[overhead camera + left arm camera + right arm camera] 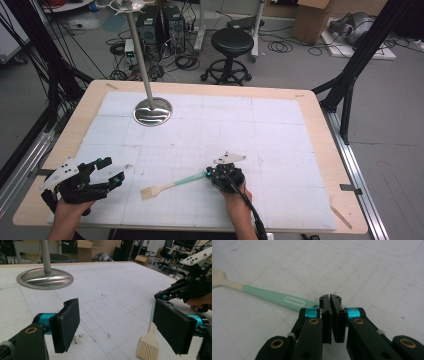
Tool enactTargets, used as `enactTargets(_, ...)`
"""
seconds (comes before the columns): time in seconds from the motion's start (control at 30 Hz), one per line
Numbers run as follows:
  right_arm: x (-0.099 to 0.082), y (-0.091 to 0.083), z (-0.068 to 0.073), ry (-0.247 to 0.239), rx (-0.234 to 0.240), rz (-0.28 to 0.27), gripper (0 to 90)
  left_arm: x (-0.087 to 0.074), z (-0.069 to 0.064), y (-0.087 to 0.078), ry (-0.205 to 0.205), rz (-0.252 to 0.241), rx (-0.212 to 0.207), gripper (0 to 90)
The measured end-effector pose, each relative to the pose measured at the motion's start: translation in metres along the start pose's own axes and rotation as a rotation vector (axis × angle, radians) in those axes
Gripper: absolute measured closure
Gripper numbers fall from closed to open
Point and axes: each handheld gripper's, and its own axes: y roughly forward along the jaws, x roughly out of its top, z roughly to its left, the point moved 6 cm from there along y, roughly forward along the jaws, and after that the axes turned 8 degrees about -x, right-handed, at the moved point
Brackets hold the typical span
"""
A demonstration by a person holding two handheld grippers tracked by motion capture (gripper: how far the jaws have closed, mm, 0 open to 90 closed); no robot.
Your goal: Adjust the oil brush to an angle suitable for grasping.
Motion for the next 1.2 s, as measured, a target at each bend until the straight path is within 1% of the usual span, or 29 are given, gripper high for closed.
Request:
enactTargets(0.03,0.002,0.002,0.005,-0.006,0.02,0.005,87.0,0.0,0.0,0.0,0.003,0.005,0.0,22.2)
enactTargets(0.1,0.003,0.003,0.008,-0.016,0.036,0.004,85.2,0.0,0.0,0.0,0.002,0.004,-0.002,22.2)
enactTargets(0.13,0.003,0.003,0.008,-0.016,0.036,0.004,85.2,0.0,0.0,0.0,0.002,0.004,-0.002,22.2)
enactTargets(0.17,0.004,0.001,0.009,-0.013,0.048,-0.007,79.2,0.0,0.0,0.0,0.001,0.003,-0.003,22.2)
enactTargets(0.2,0.004,0.001,0.009,-0.013,0.048,-0.007,79.2,0.0,0.0,0.0,0.001,0.003,-0.003,22.3)
enactTargets(0.23,0.006,-0.006,0.007,-0.012,0.055,-0.036,75.0,-0.001,-0.001,-0.001,0.001,0.005,-0.005,22.3)
enactTargets(0.27,0.006,-0.006,0.007,-0.012,0.055,-0.036,75.0,-0.001,-0.001,-0.001,0.001,0.005,-0.005,22.3)
enactTargets(0.3,0.006,-0.017,0.002,-0.006,0.057,-0.072,70.3,-0.001,-0.001,-0.001,0.002,0.005,-0.008,22.3)
enactTargets(0.33,0.006,-0.021,0.0,-0.005,0.057,-0.081,68.3,-0.001,-0.002,0.0,0.002,0.005,-0.011,22.3)
enactTargets(0.37,0.004,-0.03,-0.005,0.011,0.055,-0.099,63.6,0.0,-0.003,0.0,0.001,0.005,-0.01,22.3)
enactTargets(0.43,0.002,-0.046,-0.016,0.041,0.035,-0.14,58.4,0.0,-0.004,0.001,0.003,0.006,-0.017,22.3)
enactTargets(0.5,-0.001,-0.063,-0.027,0.062,0.004,-0.18,49.9,0.0,-0.005,0.002,0.004,0.009,-0.022,22.4)
enactTargets(0.57,-0.006,-0.078,-0.039,0.075,-0.034,-0.197,40.9,0.0,-0.006,0.003,0.003,0.006,-0.025,22.3)
enactTargets(0.6,-0.008,-0.084,-0.043,0.074,-0.05,-0.205,37.4,0.0,-0.007,0.003,0.006,0.002,-0.025,22.3)
enactTargets(0.63,-0.011,-0.093,-0.051,0.069,-0.077,-0.22,33.9,0.001,-0.007,0.002,0.009,0.001,-0.02,21.5)
enactTargets(0.67,-0.013,-0.099,-0.054,0.068,-0.09,-0.228,30.9,0.001,-0.007,0.002,0.009,0.001,-0.02,20.4)
enactTargets(0.7,-0.017,-0.108,-0.061,0.063,-0.117,-0.247,27.7,0.003,-0.009,0.003,0.003,-0.014,-0.027,19.9)
enactTargets(0.73,-0.018,-0.113,-0.065,0.064,-0.13,-0.26,26.3,0.004,-0.011,0.003,0.003,-0.023,-0.034,19.6)
enactTargets(0.77,-0.021,-0.122,-0.07,0.081,-0.142,-0.276,24.1,0.006,-0.013,0.003,0.003,-0.032,-0.042,18.4)
enactTargets(0.8,-0.024,-0.129,-0.075,0.092,-0.154,-0.288,22.1,0.006,-0.014,0.004,0.012,-0.031,-0.047,17.8)
enactTargets(0.83,-0.024,-0.129,-0.075,0.092,-0.154,-0.288,22.1,0.006,-0.014,0.004,0.012,-0.031,-0.047,17.7)
enactTargets(0.87,-0.031,-0.142,-0.083,0.106,-0.165,-0.303,19.9,0.007,-0.016,0.004,0.019,-0.032,-0.055,17.7)
enactTargets(0.9,-0.033,-0.146,-0.085,0.106,-0.16,-0.307,19.9,0.007,-0.018,0.006,0.023,-0.028,-0.062,17.8)
enactTargets(0.93,-0.033,-0.146,-0.085,0.106,-0.16,-0.307,19.9,0.007,-0.018,0.006,0.023,-0.028,-0.062,18.1)
enactTargets(0.97,-0.04,-0.157,-0.088,0.109,-0.168,-0.327,19.8,0.006,-0.019,0.008,0.029,-0.02,-0.071,19.8)
enactTargets(1.0,-0.042,-0.16,-0.089,0.114,-0.172,-0.332,19.5,0.006,-0.018,0.008,0.03,-0.012,-0.069,20.6)
enactTargets(1.07,-0.044,-0.165,-0.093,0.128,-0.181,-0.353,18.1,0.006,-0.018,0.009,0.024,-0.014,-0.067,20.7)
enactTargets(1.2,-0.046,-0.168,-0.094,0.152,-0.189,-0.362,17.6,0.005,-0.016,0.009,0.019,-0.014,-0.068,20.8)
